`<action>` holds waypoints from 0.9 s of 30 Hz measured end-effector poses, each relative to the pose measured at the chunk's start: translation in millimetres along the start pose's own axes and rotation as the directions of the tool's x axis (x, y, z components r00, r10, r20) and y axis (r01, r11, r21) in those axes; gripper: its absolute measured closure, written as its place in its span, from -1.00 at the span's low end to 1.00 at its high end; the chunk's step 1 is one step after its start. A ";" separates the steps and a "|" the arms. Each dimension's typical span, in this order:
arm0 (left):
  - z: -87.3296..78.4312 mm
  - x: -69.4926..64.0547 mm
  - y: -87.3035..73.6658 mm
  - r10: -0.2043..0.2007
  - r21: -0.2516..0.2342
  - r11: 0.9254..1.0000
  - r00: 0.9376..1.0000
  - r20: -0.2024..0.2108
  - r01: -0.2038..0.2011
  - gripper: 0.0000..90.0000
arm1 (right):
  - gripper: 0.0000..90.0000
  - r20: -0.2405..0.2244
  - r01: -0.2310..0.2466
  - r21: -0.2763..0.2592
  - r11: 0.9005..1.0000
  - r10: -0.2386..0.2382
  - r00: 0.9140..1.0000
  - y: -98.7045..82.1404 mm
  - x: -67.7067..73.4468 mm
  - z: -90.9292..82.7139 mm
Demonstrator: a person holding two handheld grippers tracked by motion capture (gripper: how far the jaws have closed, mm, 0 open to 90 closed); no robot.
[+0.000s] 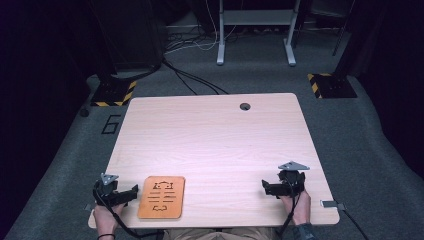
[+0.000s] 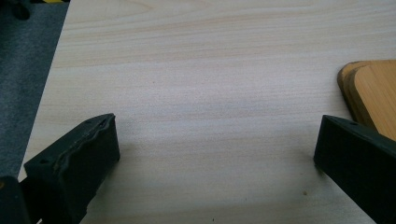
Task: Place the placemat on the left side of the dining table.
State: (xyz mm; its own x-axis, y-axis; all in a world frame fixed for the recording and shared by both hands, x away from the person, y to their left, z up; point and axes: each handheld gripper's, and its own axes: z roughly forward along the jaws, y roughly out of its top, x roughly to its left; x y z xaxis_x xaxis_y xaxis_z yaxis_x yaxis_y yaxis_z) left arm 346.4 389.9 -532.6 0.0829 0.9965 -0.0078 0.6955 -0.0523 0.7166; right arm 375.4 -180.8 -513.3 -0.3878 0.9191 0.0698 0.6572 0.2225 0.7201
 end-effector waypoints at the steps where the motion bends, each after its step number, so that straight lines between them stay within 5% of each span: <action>1: 0.0 -0.1 0.0 -0.001 0.001 1.000 1.000 0.001 0.001 -1.00 | -1.00 -0.006 0.003 -0.002 1.000 -0.003 1.000 0.9 1.9 -0.2; 20: 0.0 -0.1 0.0 0.000 0.001 1.000 1.000 0.000 0.000 -1.00 | -1.00 -0.102 0.035 -0.020 0.999 -0.037 0.994 15.8 33.0 -6.0; 27: 0.1 0.0 0.0 0.001 -0.002 1.000 1.000 0.000 -0.001 -1.00 | -1.00 -0.132 0.080 -0.017 0.997 -0.082 0.988 22.5 50.4 -2.3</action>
State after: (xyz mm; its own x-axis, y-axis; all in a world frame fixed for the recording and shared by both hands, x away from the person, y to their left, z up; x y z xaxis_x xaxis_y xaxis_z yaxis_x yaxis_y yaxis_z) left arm 346.5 389.9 -532.6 0.0832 0.9965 -0.0073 0.6944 -0.0527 0.7177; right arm 369.2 -130.2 -492.0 -0.5224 0.8466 0.1014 0.6128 0.2901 0.7350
